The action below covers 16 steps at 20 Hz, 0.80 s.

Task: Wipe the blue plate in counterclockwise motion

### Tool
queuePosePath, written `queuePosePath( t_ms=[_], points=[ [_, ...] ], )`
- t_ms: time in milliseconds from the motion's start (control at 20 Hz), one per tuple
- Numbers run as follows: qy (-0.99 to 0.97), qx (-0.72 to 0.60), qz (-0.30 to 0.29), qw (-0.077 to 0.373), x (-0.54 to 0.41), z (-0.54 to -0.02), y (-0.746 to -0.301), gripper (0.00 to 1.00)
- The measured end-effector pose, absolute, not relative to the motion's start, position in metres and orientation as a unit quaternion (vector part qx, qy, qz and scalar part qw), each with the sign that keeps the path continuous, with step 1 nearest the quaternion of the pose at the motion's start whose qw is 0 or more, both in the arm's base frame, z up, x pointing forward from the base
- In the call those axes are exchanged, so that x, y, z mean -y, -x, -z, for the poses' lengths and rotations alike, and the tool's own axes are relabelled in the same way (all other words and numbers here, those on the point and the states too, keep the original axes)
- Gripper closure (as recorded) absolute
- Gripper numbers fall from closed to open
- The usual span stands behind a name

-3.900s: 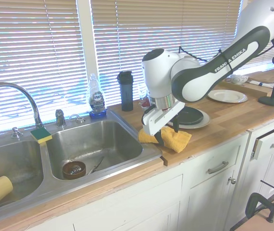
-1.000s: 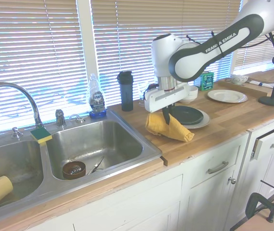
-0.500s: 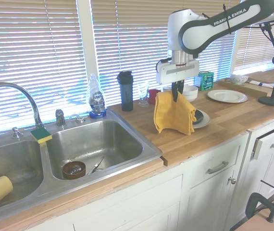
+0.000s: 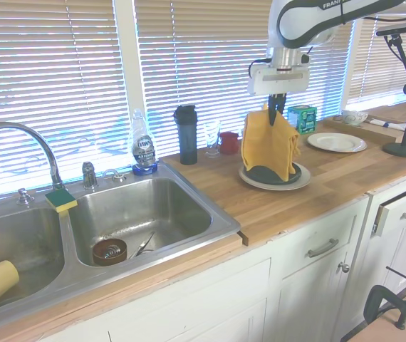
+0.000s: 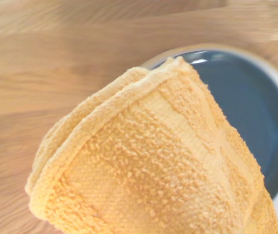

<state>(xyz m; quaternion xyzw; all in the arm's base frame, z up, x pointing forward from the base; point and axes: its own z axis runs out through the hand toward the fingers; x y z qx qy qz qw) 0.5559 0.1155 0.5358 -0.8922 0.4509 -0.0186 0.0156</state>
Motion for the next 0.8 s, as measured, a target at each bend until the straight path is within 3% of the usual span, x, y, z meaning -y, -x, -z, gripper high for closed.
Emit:
queuePosePath(
  t_ms=[800],
  points=[
    [0.88,-0.473,-0.043,0.012,-0.032,-0.45,-0.627,1.0]
  ],
)
